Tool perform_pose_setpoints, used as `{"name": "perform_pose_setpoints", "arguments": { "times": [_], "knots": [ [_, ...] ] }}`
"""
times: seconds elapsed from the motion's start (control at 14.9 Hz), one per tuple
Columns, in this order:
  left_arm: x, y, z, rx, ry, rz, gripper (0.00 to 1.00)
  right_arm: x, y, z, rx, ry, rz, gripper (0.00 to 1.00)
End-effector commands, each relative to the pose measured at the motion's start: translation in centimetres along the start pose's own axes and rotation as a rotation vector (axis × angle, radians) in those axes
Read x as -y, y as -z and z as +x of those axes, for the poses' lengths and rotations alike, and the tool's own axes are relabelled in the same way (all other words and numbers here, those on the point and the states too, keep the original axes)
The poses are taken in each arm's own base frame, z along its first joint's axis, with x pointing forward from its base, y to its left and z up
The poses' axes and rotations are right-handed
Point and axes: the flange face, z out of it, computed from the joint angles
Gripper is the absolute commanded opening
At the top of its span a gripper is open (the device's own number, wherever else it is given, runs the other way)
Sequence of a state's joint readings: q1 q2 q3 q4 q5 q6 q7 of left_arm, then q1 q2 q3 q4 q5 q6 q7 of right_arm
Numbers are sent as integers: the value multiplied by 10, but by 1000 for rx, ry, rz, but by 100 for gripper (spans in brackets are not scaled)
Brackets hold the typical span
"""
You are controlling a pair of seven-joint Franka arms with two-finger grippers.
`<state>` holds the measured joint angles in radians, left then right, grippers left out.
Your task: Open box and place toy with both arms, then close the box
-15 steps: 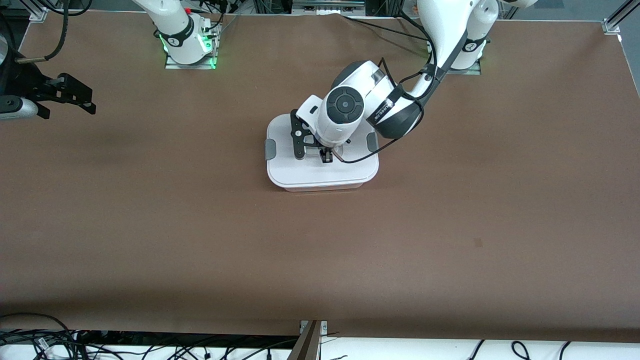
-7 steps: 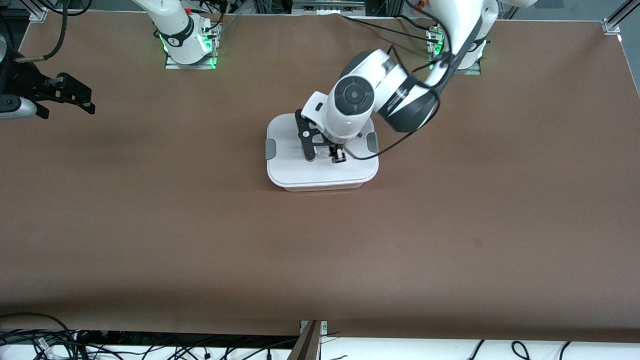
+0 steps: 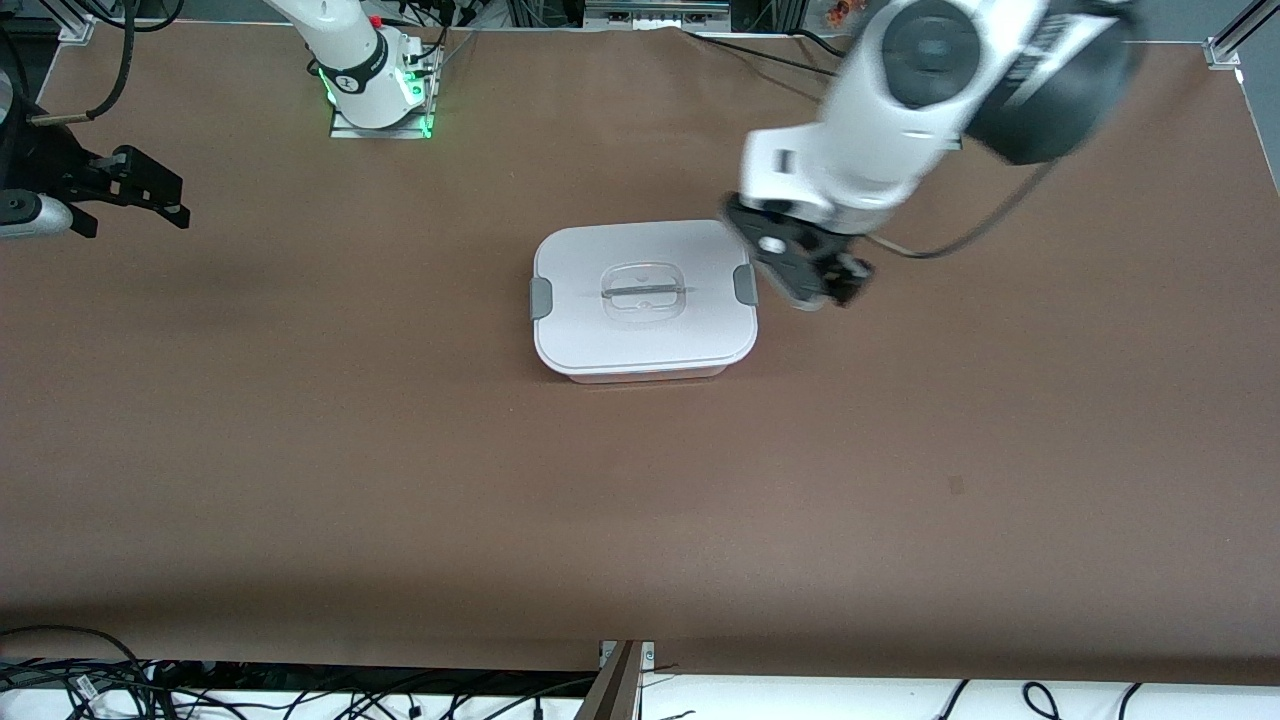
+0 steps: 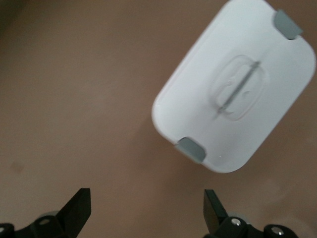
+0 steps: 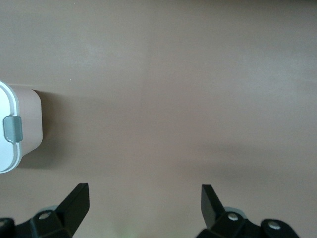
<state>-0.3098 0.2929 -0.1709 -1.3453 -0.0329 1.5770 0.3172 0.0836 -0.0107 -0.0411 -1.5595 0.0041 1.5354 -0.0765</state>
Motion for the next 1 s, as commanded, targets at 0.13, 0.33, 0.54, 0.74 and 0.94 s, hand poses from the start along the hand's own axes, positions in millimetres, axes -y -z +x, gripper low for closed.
{"name": "perform_pose_setpoints", "arguments": {
  "times": [0.13,0.33,0.54,0.74,0.94],
  "knots": [
    [100,54,-76,-12,214,59,100,-1,7,-1,-9,-6,-13,100],
    [132,62,-123,-13,455,71,100,-1,6,-1,-5,-6,-14,100],
    [130,65,-164,-153,612,143,100,-1,6,-1,-5,-6,-12,100],
    [120,55,-192,-169,664,150,100,-1,6,-1,-5,-6,-12,100],
    [126,49,-199,-106,728,122,100,0,6,-2,-3,-5,-14,100]
  ]
}}
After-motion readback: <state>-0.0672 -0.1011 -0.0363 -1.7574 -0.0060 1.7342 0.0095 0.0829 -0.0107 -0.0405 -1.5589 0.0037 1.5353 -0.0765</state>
